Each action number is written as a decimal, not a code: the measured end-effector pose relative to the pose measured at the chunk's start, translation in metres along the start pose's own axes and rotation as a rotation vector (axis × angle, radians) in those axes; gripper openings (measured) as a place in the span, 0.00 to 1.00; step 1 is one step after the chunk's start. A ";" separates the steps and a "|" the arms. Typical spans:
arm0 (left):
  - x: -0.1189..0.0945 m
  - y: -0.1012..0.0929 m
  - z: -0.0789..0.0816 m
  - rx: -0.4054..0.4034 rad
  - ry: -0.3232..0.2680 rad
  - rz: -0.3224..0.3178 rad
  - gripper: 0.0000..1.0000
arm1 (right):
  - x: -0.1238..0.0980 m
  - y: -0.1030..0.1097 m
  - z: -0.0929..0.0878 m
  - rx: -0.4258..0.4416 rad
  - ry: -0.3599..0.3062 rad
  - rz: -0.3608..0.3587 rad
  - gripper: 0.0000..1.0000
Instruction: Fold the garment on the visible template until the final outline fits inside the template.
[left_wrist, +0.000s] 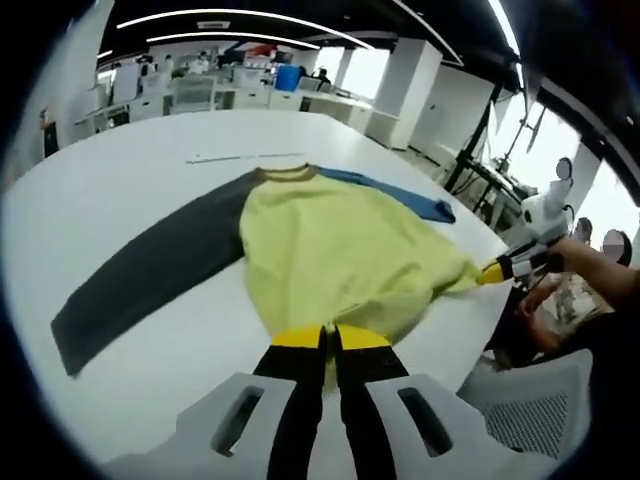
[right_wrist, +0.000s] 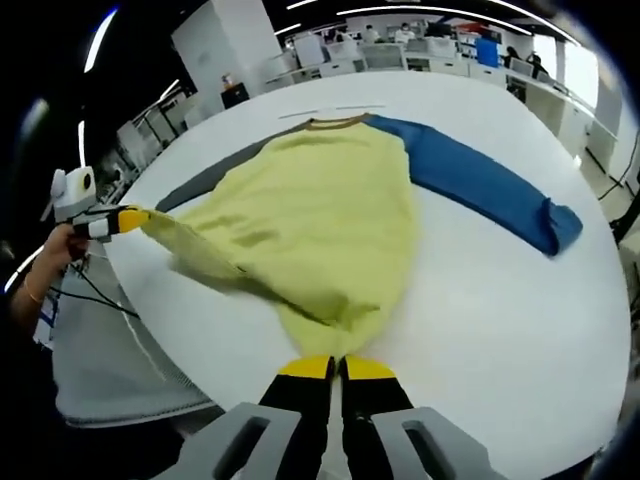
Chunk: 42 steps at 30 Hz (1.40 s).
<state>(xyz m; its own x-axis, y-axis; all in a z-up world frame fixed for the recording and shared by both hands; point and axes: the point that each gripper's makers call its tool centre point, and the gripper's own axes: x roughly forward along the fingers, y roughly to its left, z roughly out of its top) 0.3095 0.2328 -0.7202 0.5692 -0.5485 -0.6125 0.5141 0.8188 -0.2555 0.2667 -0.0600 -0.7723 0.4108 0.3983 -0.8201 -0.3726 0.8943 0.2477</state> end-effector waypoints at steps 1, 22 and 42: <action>-0.002 0.000 -0.003 0.005 0.004 -0.002 0.01 | -0.002 -0.001 0.000 -0.007 0.004 -0.001 0.00; -0.008 0.008 -0.079 0.044 0.209 0.037 0.01 | 0.002 -0.023 -0.029 0.023 0.093 -0.021 0.00; -0.013 0.004 -0.106 -0.006 0.288 0.032 0.11 | 0.003 -0.025 -0.034 0.021 0.111 -0.032 0.00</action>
<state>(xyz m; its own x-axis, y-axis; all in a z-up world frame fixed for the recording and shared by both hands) 0.2359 0.2613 -0.7920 0.3787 -0.4527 -0.8073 0.4951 0.8360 -0.2365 0.2487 -0.0882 -0.7984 0.3269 0.3454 -0.8797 -0.3430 0.9107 0.2301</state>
